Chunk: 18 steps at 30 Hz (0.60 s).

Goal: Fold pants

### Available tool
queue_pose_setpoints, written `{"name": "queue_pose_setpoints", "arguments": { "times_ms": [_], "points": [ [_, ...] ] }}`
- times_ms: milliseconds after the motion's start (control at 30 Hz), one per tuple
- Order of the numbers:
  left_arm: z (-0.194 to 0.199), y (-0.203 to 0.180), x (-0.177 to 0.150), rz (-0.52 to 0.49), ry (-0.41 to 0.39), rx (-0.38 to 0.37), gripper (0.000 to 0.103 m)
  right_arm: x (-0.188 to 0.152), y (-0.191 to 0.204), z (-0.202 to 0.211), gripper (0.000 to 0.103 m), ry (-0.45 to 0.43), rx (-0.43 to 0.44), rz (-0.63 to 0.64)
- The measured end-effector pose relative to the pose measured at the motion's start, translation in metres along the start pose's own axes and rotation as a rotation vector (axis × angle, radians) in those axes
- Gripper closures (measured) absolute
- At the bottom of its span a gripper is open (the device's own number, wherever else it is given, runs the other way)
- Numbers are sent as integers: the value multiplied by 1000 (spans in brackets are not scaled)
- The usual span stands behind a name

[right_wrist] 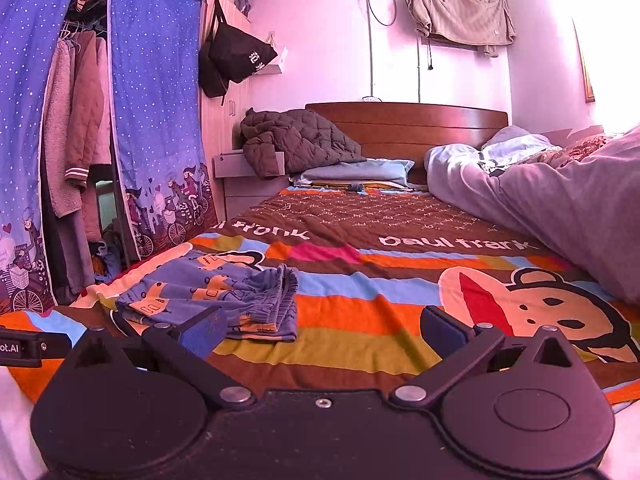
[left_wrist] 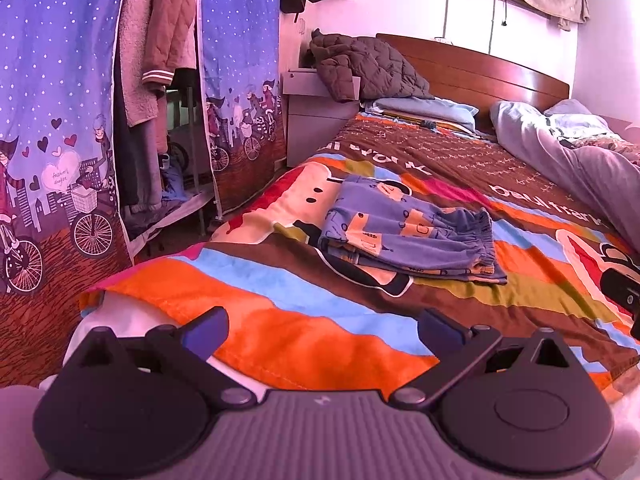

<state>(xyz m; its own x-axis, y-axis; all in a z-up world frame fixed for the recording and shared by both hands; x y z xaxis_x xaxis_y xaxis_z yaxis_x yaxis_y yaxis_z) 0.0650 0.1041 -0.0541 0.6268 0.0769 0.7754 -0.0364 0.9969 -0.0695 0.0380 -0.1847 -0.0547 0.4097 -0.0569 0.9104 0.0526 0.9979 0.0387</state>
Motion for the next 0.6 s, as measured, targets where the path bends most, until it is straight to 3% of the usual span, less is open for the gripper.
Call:
{"name": "queue_pose_setpoints", "arguments": {
  "times_ms": [600],
  "points": [
    [-1, 4, 1, 23, -2, -18, 0, 0, -3, 1, 1, 0, 10, 18]
  ]
}}
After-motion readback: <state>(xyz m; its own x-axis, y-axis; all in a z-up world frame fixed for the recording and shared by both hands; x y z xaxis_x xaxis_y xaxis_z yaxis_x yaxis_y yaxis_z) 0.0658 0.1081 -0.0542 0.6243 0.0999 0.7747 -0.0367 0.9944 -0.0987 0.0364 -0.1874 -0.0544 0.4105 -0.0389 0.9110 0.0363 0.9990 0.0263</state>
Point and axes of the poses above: each gripper's, at about its wrist camera, not at the fingertips, and z roughly against the way its jaws point, y to its left, x to its top, the point moved 2 cm from there along -z, roughly the way its jaws point, and after that the axes turned 5 degrees about y, right-handed, at the moved point
